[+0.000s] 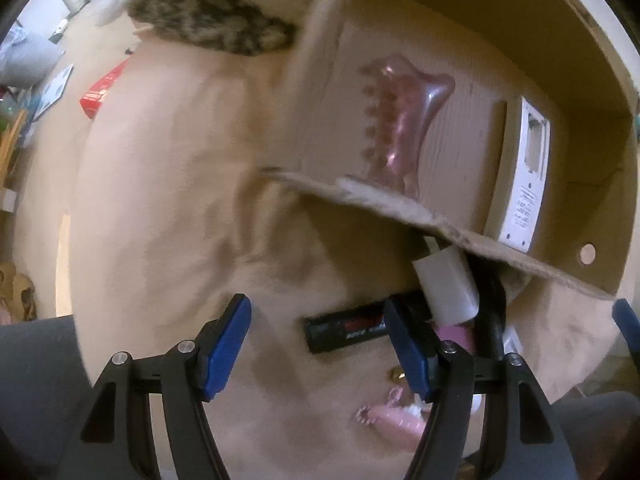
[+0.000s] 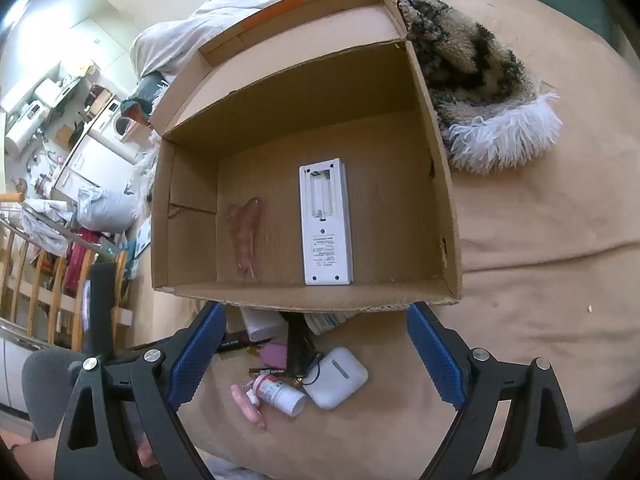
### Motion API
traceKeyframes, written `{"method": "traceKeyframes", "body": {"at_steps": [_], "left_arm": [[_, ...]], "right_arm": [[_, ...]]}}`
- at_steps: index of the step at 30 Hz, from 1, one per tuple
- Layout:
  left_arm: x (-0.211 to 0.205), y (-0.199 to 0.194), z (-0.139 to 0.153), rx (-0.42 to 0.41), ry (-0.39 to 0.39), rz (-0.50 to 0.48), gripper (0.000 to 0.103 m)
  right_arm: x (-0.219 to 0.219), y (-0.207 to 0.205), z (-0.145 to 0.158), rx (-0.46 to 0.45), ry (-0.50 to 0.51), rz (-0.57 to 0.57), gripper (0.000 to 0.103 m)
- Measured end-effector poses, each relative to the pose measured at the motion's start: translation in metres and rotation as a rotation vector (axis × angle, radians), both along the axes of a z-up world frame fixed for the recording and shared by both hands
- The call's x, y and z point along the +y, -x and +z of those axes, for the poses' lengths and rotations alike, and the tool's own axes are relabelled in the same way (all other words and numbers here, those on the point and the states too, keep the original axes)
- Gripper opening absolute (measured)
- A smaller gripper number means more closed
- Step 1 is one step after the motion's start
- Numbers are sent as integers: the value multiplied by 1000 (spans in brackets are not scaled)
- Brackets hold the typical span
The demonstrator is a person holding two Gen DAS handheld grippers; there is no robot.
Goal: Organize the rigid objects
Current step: 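Grasp the black tube with the left tool while the right tool grasps the white earbud case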
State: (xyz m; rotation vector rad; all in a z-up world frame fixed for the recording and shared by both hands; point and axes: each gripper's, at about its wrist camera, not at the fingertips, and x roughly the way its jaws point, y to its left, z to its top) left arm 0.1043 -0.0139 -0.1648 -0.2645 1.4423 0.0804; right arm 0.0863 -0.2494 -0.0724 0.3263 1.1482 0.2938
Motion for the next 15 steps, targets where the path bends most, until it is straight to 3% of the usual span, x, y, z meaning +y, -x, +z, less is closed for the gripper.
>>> {"method": "traceKeyframes", "body": {"at_steps": [11, 15], "left_arm": [[-29, -11, -16, 60, -32, 41, 89], [-49, -12, -25, 94, -77, -2, 94]], "right_arm": [[-1, 0, -11, 35, 58, 11, 97], [-3, -1, -21, 71, 77, 13, 97]]}}
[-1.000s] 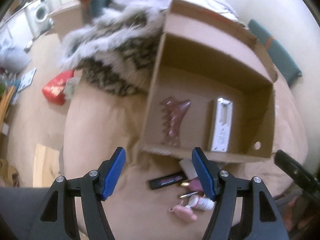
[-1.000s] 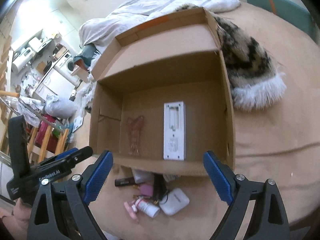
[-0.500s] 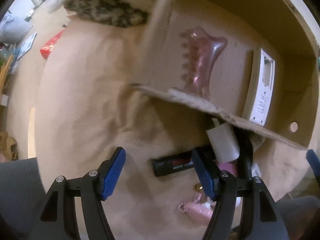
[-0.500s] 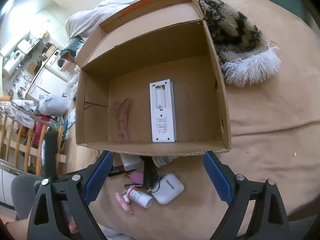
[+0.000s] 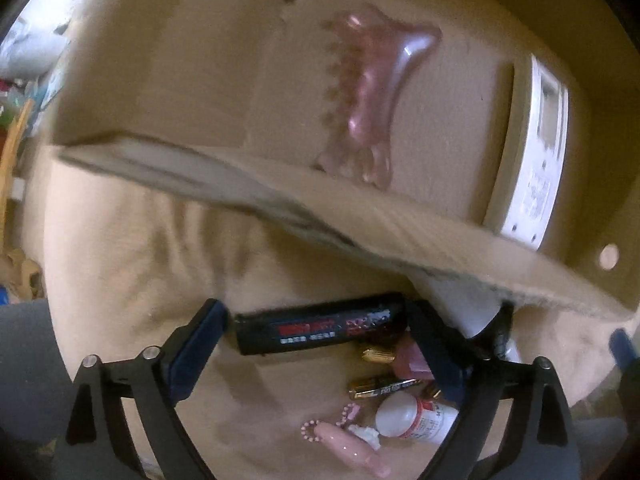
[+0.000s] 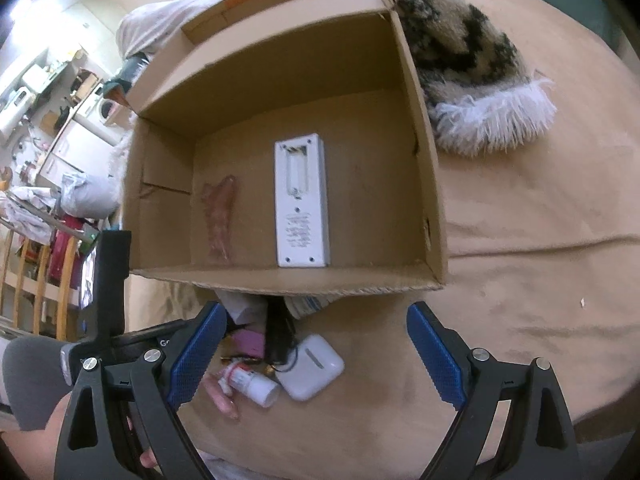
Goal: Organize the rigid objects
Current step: 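Grasp the black tube with the left tool while the right tool grasps the white earbud case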
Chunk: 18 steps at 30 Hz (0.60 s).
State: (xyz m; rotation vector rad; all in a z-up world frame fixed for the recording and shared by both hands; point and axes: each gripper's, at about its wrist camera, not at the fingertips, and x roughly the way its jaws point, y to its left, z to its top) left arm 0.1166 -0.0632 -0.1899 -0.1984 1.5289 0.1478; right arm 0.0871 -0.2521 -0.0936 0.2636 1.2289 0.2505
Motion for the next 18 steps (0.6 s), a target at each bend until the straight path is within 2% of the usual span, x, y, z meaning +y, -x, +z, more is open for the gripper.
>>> {"method": "traceKeyframes", "body": {"at_steps": [3, 4, 5, 9, 12, 15, 18], "left_arm": [[-10, -1, -1, -7, -16, -15, 94], [-8, -2, 0, -13, -6, 6, 91], [-5, -2, 1, -22, 0, 25, 79], [-1, -1, 3, -8, 31, -6, 79], [1, -2, 5, -9, 31, -28, 79], [0, -1, 5, -6, 23, -41, 79], [2, -3, 8, -12, 19, -29, 79]], "right_arm": [[4, -1, -10, 43, 37, 26, 97], [5, -1, -14, 62, 41, 37, 97], [6, -2, -19, 83, 47, 49, 97], [15, -3, -38, 167, 77, 109, 97], [28, -3, -47, 196, 133, 180, 85], [44, 1, -59, 244, 165, 270, 85], [63, 7, -63, 214, 292, 369, 85]]}}
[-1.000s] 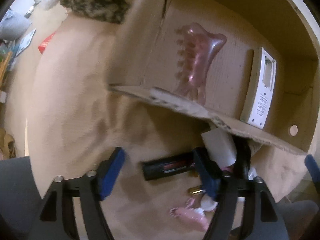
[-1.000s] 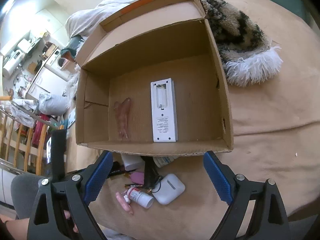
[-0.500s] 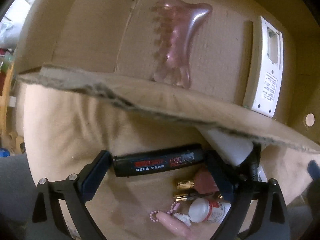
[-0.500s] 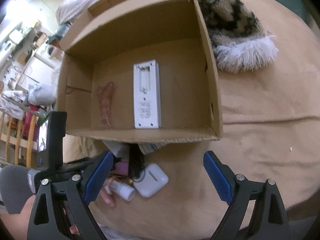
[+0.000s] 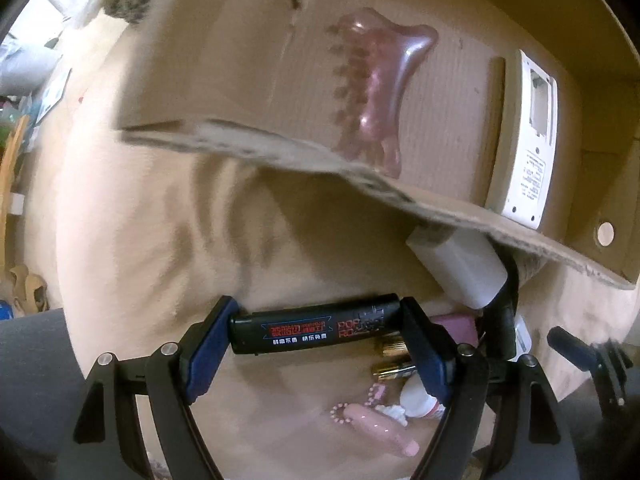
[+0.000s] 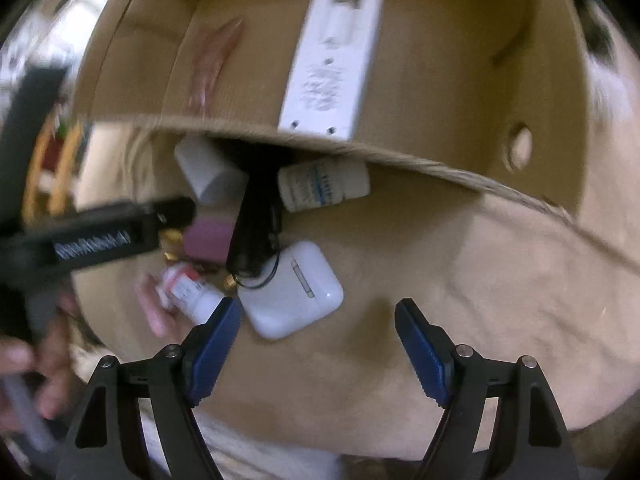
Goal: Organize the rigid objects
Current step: 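Grasp the black tube with the left tool while the right tool grasps the white earbud case, then carry the black tube and white earbud case into the cardboard box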
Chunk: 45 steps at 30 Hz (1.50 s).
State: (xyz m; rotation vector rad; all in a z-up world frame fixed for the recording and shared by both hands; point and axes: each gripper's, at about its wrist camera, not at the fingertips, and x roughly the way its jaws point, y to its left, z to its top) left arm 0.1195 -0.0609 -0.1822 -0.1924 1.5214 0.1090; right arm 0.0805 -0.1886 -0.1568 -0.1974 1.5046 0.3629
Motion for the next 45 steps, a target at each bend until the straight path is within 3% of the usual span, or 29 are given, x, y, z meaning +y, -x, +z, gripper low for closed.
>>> {"method": "traceKeyframes", "body": {"at_steps": [3, 6, 9, 12, 19, 27, 35, 45], "left_arm": [[27, -7, -3, 8, 6, 17, 79], [27, -5, 0, 6, 1, 20, 79], [33, 0, 4, 2, -13, 6, 79], [28, -1, 4, 0, -30, -6, 79], [36, 2, 7, -7, -51, 4, 79], [53, 17, 12, -24, -90, 8, 79], [72, 36, 22, -56, -123, 32, 79], [88, 72, 96, -252, -133, 63, 79]], "right_arm": [[14, 2, -9, 2, 46, 73, 85], [26, 2, -18, -9, 92, 127, 85], [35, -2, -19, -16, 76, 147, 85], [35, -6, -19, 4, 45, 130, 64], [24, -2, -8, 0, 28, 109, 63], [0, 29, 13, -40, -15, 57, 63], [-20, 46, 73, -216, -122, -17, 63], [-47, 59, 130, -471, -228, -136, 63]]}}
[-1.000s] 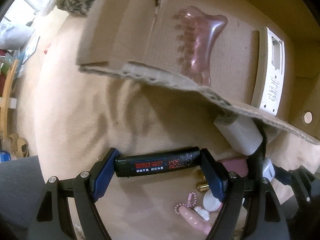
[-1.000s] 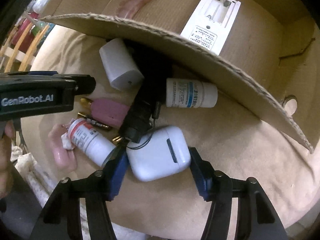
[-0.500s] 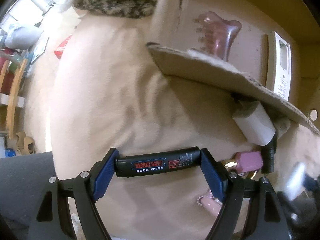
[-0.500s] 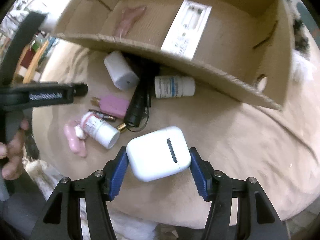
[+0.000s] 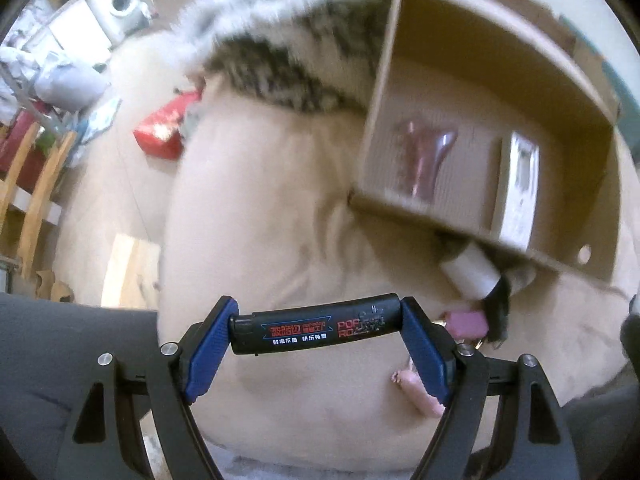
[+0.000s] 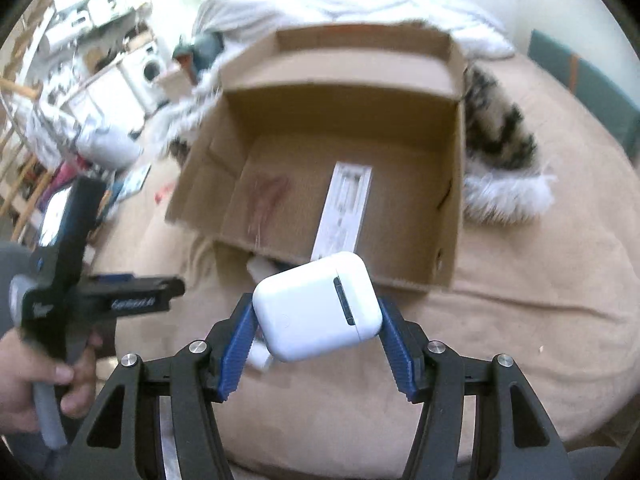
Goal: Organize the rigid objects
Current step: 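Carry the black tube and white earbud case into the cardboard box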
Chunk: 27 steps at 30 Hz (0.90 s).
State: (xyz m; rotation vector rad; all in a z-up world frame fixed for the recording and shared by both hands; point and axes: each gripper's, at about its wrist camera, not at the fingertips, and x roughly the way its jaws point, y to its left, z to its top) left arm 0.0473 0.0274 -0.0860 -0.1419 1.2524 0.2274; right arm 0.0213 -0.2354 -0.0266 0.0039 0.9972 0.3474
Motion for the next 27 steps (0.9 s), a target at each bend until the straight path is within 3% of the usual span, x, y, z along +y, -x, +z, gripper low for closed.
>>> {"method": "traceKeyframes", "body": {"at_steps": [7, 11, 20, 27], "left_arm": [[-10, -2, 53, -178, -42, -55, 79], [-29, -22, 80, -287, -81, -127, 79], [-56, -73, 94, -300, -21, -197, 79], [-67, -107, 75, -274, -15, -210, 79]], "right_arm": [[14, -23, 20, -120, -39, -40, 63], [12, -39, 26, -124, -75, -58, 63], [12, -88, 31, -98, -101, -77, 63], [19, -127, 26, -86, -93, -76, 63]]}}
